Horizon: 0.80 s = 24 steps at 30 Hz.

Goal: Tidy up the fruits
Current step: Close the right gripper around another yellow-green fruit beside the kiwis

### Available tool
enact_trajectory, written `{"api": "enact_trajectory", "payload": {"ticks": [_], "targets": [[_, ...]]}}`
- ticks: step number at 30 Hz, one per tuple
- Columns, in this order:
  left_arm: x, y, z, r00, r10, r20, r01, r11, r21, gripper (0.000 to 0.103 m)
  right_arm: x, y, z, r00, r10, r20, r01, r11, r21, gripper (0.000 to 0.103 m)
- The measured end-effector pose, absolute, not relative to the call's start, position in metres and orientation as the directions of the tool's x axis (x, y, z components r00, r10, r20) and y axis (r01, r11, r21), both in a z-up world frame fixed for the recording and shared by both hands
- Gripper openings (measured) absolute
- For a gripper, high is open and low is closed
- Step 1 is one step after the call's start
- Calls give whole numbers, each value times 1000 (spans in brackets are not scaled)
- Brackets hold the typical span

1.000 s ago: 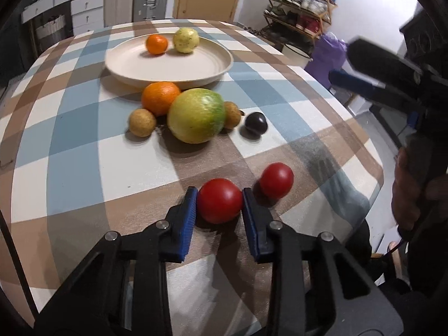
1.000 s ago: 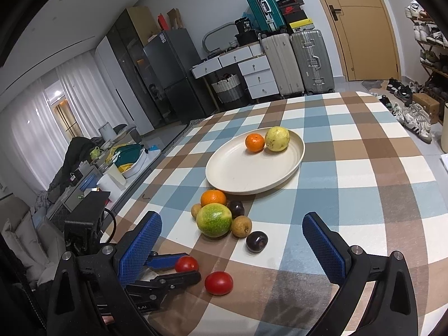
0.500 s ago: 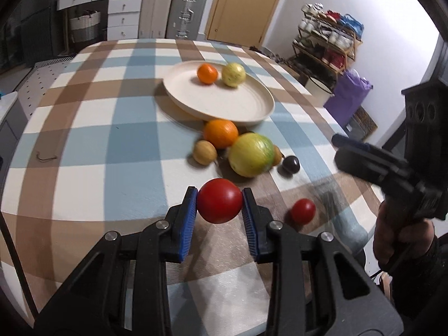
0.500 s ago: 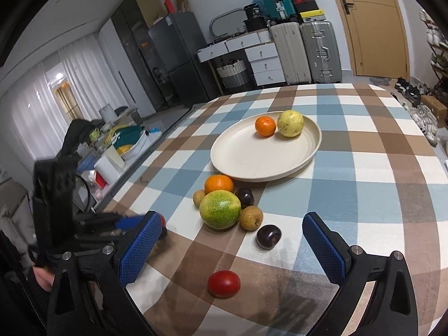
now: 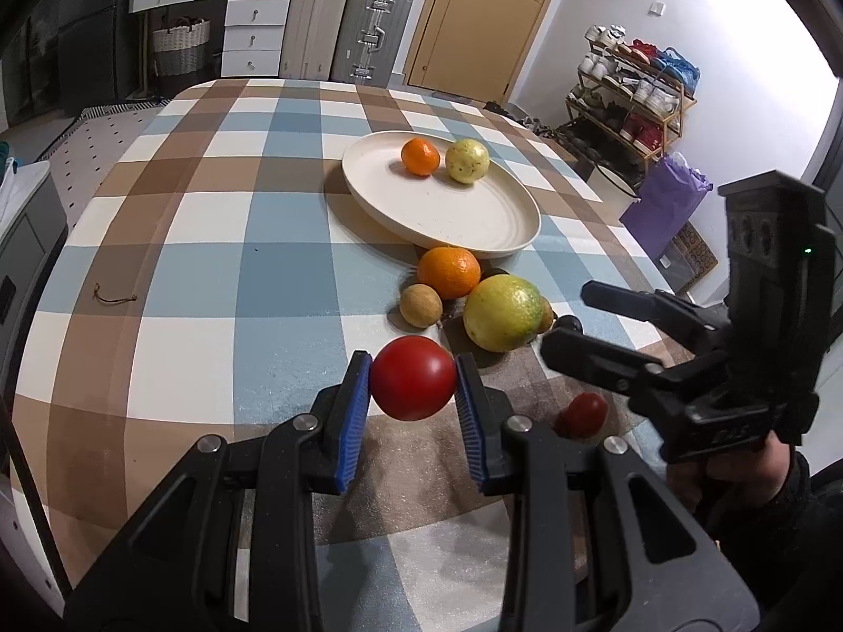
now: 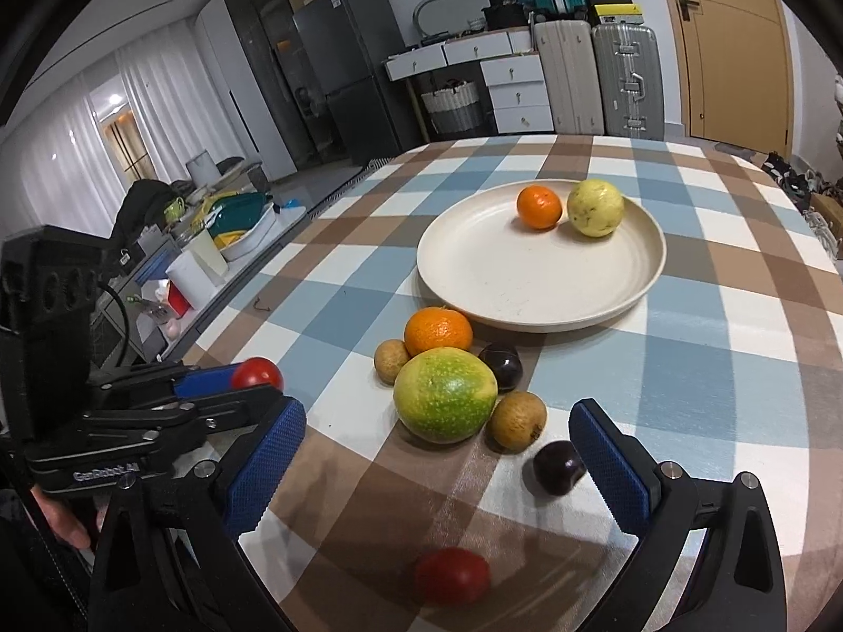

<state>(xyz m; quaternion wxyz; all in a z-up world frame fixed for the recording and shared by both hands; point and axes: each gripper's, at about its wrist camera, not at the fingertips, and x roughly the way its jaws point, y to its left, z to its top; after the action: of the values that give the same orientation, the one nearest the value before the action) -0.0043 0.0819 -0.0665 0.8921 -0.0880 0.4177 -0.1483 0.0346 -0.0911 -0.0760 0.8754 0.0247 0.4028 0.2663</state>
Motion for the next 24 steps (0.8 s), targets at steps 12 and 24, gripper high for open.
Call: {"api": "enact_trajectory", "payload": {"ticks": [12,24], "targets": [[-2,89,-70,608,-339,-718,180,940,-291,29,48,-74,-88,534,443,-720,-472,863,181,101],[8,86,-73,602,-345,-720,184,938,-295,29,48,-65,-94,563,373,-737,-494,867,61,67]]}}
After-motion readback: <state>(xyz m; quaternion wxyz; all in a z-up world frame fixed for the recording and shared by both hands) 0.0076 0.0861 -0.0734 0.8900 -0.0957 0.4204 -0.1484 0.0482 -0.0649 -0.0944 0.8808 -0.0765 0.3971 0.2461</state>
